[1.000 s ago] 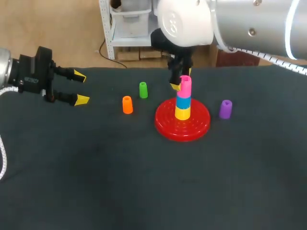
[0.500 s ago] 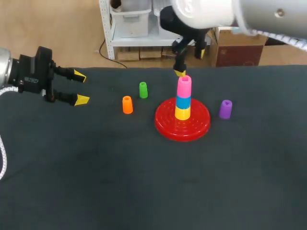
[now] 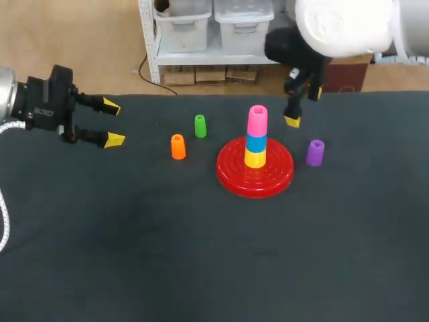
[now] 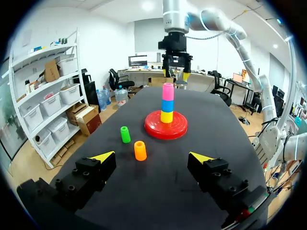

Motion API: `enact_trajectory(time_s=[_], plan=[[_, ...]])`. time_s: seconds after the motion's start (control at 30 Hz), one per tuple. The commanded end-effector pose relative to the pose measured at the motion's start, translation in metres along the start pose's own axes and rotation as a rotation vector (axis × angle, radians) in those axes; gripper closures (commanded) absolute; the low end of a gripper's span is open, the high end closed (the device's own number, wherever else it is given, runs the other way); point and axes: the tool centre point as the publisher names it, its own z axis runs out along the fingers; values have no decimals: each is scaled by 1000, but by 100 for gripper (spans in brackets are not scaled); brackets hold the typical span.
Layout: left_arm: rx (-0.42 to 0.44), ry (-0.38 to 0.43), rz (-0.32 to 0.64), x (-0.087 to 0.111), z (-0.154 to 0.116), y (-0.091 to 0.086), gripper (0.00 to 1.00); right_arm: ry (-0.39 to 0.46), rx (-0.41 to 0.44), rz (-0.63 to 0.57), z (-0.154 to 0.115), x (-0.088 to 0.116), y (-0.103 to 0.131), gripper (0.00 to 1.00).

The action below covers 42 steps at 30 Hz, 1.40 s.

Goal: Pick up and stack the cylinders on the red base in this order: pink,purple,orange,green

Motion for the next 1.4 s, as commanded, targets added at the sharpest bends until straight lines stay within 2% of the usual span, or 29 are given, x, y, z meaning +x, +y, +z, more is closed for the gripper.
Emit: enact_trajectory(time_s=[0.03, 0.27, 0.43, 0.73, 1.13, 1.2, 1.23, 1.4], plan=[[-3, -5, 3, 2, 0, -1, 0, 11, -40, -39, 29, 2, -20, 0], [-3, -5, 3, 2, 0, -1, 0, 35, -92, -84, 61, 14, -53, 0], [-3, -5, 3, 2, 0, -1, 0, 61, -118, -118, 78, 21, -67, 0], [-3, -5, 3, 2, 0, -1, 0, 72, -77, -179, 105, 22, -70, 0], [-3, -5, 3, 2, 0, -1, 0, 51, -34, -179, 115, 31, -57, 0], [-3, -5, 3, 2, 0, -1, 0, 48, -33, -177, 116, 32, -56, 12], [-3, -5, 3, 2, 0, -1, 0, 47, -32, -177, 116, 32, -56, 23], [-3, -5, 3, 2, 0, -1, 0, 46, -31, -182, 118, 28, -53, 51]])
